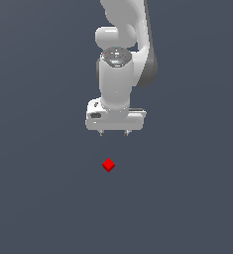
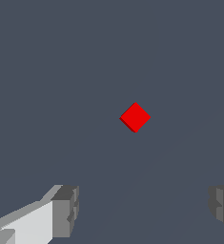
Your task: Pick up the red cube and move it to a goal position.
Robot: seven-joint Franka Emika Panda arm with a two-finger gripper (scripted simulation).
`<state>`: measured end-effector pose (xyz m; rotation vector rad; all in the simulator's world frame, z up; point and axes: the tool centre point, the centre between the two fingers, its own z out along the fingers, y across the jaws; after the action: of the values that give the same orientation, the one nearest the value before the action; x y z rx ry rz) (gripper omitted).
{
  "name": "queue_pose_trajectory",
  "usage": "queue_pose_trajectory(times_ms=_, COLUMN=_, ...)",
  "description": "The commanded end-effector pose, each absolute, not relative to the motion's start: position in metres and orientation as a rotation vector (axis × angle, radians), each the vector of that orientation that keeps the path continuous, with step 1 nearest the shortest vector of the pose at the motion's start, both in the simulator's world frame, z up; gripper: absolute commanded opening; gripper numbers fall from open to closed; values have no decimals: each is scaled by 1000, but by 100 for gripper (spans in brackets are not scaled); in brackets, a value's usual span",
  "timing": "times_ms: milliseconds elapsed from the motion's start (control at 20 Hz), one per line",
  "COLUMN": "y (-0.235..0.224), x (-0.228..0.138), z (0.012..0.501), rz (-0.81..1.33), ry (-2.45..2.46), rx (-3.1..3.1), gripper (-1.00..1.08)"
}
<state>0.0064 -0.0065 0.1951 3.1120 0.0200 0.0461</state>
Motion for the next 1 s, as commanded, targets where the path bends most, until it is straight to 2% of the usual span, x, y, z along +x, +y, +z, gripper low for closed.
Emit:
queue_pose_trajectory(times_ms=0, y=-7, x=6, z=195, rz=46, ry=20, rx=3112, gripper=100)
queue_pose_trajectory(times_ms=500, y=-7, x=13, z=178, rz=42, ry=-93, rx=3113, gripper=100)
queue_pose_trajectory(times_ms=950, y=-12, x=30, z=132, rz=30, ry=-405, rx=3094, gripper=100)
